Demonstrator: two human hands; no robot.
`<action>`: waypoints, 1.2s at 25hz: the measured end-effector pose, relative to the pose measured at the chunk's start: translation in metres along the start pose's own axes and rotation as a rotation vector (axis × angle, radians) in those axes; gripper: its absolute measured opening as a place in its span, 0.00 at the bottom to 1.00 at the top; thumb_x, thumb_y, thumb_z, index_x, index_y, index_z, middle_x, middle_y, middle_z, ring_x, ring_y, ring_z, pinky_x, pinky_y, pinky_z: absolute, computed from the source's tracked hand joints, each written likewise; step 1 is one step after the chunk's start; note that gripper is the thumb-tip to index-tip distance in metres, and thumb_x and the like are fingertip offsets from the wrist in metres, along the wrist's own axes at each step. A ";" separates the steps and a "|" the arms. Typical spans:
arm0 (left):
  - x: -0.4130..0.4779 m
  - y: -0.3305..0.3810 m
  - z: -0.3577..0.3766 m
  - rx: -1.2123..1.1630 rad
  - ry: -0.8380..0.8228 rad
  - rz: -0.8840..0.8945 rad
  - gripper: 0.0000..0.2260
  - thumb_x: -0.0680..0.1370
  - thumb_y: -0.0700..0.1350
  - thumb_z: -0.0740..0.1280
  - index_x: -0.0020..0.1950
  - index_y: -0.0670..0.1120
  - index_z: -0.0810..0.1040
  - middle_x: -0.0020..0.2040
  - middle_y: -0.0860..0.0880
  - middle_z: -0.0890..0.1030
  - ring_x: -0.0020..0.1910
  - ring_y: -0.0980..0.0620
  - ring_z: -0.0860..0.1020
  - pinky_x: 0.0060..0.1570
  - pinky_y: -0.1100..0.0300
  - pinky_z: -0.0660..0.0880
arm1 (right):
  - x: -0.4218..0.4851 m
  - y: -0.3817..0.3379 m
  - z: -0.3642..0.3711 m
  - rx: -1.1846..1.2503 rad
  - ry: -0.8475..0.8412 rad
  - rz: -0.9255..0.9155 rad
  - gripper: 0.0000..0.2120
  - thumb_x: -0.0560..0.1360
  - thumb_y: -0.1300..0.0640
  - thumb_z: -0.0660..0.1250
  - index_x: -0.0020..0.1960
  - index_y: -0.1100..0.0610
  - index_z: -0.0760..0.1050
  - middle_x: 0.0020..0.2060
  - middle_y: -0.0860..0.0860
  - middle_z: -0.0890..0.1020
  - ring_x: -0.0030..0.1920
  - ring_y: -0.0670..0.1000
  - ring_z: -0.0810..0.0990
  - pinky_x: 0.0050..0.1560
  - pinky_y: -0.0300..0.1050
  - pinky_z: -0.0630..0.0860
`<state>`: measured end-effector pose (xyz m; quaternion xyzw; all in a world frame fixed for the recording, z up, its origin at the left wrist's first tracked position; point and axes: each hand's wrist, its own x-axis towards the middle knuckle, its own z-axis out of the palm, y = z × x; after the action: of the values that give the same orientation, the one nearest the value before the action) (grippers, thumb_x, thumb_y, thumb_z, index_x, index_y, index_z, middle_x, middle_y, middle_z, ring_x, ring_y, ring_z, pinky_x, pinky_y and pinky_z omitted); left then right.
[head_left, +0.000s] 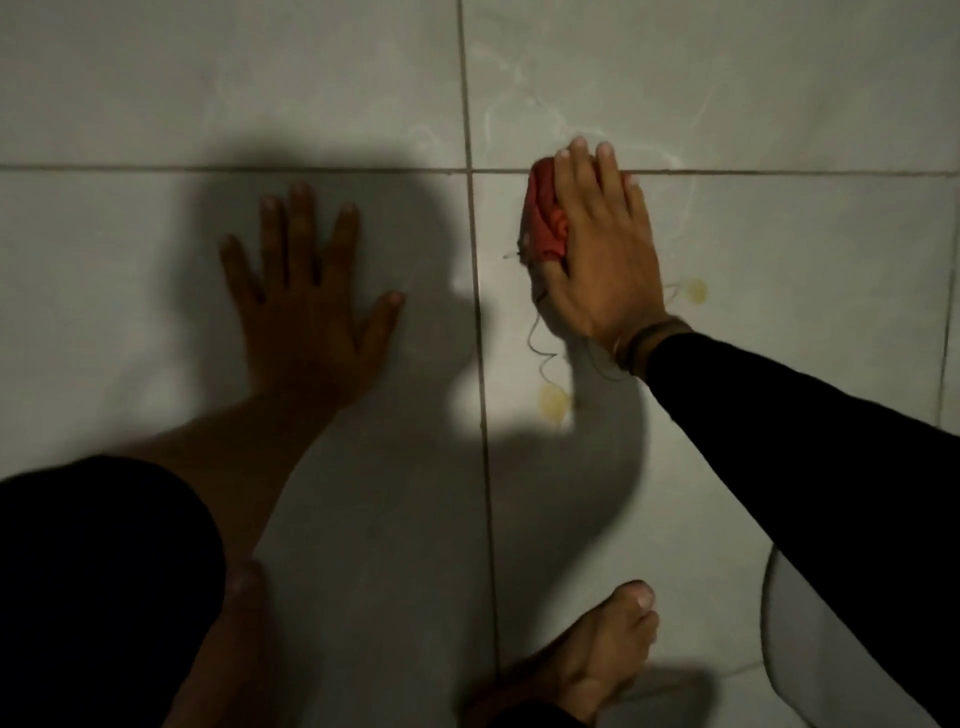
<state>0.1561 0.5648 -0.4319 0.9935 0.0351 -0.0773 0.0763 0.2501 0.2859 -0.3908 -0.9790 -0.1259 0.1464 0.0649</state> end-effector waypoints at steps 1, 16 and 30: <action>0.001 -0.002 0.004 0.008 0.035 0.020 0.38 0.83 0.68 0.55 0.90 0.52 0.55 0.90 0.39 0.53 0.89 0.34 0.53 0.82 0.28 0.48 | 0.010 -0.006 0.006 0.016 0.081 0.022 0.40 0.82 0.43 0.57 0.87 0.61 0.50 0.88 0.61 0.54 0.88 0.64 0.50 0.89 0.65 0.49; 0.003 -0.009 0.018 -0.003 0.034 0.041 0.37 0.83 0.66 0.53 0.90 0.54 0.51 0.90 0.40 0.47 0.89 0.34 0.49 0.80 0.24 0.46 | 0.011 -0.075 0.053 0.148 0.298 0.155 0.42 0.77 0.44 0.64 0.86 0.56 0.58 0.86 0.62 0.61 0.87 0.65 0.56 0.87 0.68 0.52; 0.002 -0.009 0.019 -0.107 0.027 0.058 0.37 0.84 0.66 0.52 0.89 0.58 0.41 0.91 0.44 0.43 0.89 0.33 0.48 0.78 0.21 0.48 | -0.225 -0.075 0.077 0.172 -0.018 0.372 0.33 0.87 0.43 0.52 0.88 0.57 0.54 0.88 0.59 0.53 0.88 0.64 0.48 0.87 0.68 0.49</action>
<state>0.1547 0.5708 -0.4521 0.9895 0.0117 -0.0595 0.1310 0.0011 0.3053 -0.3907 -0.9750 0.0695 0.1746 0.1189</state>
